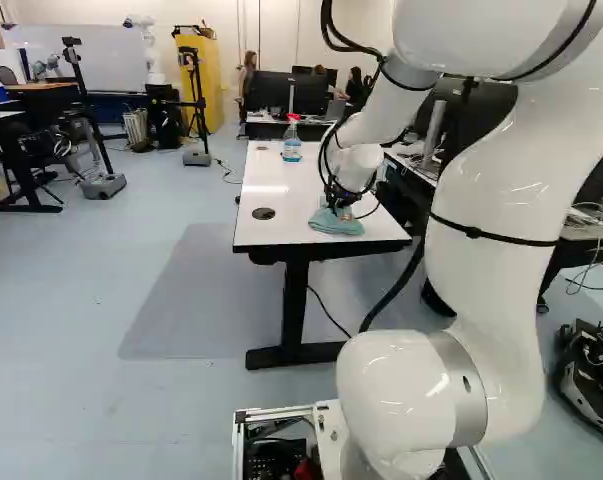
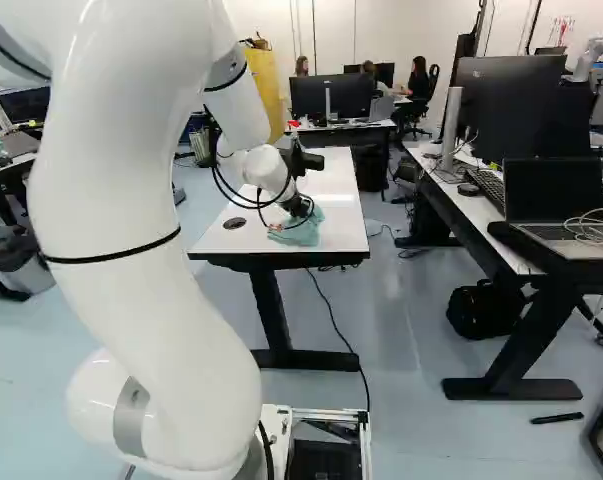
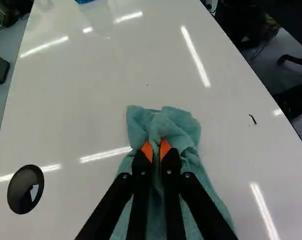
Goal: Clean the table with the green towel
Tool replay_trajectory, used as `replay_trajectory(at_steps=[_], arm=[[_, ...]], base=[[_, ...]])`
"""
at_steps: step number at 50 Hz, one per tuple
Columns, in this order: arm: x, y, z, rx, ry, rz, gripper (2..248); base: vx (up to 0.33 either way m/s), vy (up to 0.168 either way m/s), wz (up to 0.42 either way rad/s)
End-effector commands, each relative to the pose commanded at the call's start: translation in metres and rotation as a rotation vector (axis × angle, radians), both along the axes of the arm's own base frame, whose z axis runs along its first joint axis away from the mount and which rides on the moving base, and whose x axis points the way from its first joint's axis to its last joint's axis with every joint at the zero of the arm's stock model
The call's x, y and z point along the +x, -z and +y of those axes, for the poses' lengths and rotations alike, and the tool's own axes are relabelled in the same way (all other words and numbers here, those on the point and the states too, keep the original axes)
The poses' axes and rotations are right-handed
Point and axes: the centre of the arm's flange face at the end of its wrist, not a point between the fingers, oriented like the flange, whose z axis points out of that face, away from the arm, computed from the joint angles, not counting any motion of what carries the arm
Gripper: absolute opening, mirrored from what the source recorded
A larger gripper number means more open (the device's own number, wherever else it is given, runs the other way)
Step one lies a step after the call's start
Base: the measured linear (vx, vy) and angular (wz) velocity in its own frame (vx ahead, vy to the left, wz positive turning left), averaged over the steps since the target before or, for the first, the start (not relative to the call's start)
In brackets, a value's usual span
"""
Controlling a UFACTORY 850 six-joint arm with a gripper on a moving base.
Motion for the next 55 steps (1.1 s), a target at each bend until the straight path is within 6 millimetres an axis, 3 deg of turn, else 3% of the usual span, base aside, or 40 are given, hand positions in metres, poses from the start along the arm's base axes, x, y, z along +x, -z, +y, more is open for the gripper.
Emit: replay_trajectory(at_steps=[24, 55], arm=[[0.044, 0.002, -0.015, -0.002, 0.02, -0.021, 38], [0.057, 0.004, -0.066, -0.005, 0.104, -0.033, 38]], base=[[0.0, 0.0, 0.0], [0.0, 0.0, 0.0]])
